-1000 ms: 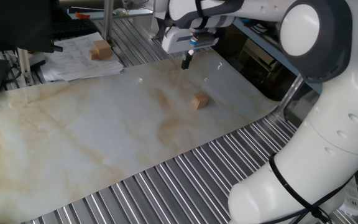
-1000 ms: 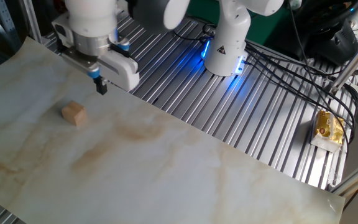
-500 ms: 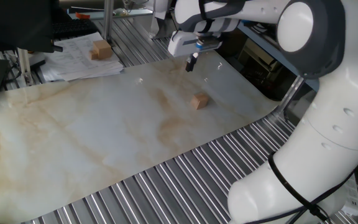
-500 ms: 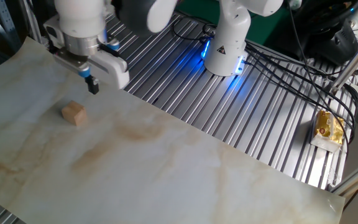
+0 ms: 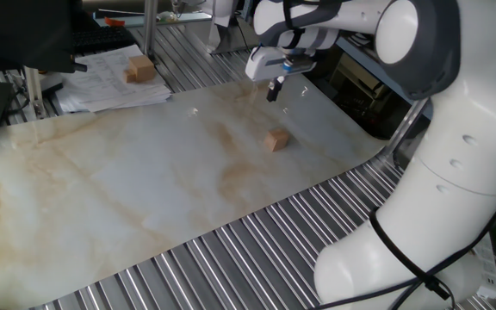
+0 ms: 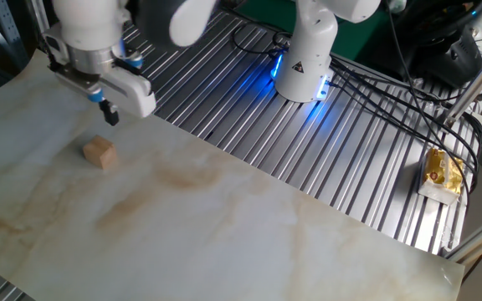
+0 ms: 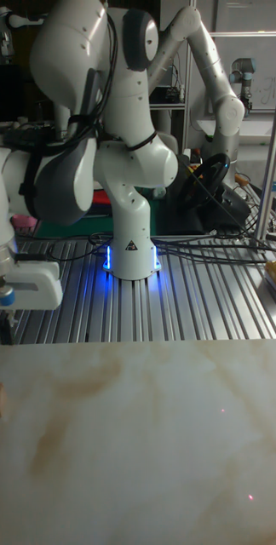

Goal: Pick up the small block on the left and move it to the right

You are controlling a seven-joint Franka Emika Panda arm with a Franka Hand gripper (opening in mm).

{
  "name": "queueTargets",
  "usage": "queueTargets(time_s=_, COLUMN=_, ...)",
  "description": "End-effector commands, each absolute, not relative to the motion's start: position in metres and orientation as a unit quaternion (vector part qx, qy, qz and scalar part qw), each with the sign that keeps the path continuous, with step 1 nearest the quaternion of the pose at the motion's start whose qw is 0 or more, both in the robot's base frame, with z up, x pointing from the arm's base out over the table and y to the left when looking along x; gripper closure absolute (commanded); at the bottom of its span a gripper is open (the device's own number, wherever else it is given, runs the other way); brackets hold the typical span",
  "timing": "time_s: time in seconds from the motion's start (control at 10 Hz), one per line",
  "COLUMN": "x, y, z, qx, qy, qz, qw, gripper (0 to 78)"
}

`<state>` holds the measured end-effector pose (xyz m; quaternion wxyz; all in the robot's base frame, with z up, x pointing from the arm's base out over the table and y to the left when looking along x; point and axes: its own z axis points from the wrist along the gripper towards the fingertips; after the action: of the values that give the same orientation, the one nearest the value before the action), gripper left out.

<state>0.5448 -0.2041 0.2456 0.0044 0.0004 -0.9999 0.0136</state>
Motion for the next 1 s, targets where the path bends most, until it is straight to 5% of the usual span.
queueTargets(time_s=0.1, x=0.548, y=-0.225, z=0.236, qx=-0.016, qy=-1.000, qz=0.007, qw=0.007, gripper=77.6)
queueTargets(time_s=1.0, x=0.538, y=-0.254, z=0.224, qx=0.004, qy=-1.000, qz=0.011, qw=-0.015, gripper=77.6)
